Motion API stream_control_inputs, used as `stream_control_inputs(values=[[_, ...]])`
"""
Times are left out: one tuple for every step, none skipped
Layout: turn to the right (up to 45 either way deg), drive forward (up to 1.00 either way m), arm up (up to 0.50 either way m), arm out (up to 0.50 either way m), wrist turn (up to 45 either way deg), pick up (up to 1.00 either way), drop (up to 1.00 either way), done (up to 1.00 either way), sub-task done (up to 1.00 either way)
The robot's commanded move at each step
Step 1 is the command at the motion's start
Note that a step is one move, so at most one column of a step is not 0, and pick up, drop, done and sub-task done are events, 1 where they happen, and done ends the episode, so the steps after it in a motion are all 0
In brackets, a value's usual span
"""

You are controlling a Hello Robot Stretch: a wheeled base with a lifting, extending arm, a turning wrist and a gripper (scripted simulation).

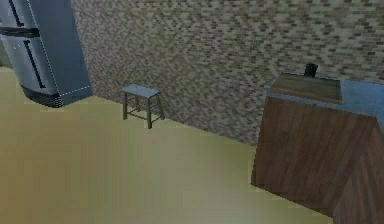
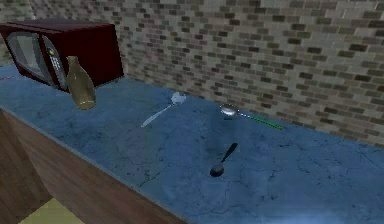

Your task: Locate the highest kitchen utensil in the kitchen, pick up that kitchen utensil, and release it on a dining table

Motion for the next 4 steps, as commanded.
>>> stream_control_inputs(values=[[0.0,0.0,0.38,0.0,0.0,0.0,0.0,0.0,0.0],[0.0,0.0,0.0,0.5,0.0,0.0,0.0,0.0,0.0],[0.0,0.0,0.0,0.0,45.0,0.0,0.0,0.0,0.0],[0.0,0.0,0.0,0.0,45.0,0.0,0.0,0.0,0.0]])
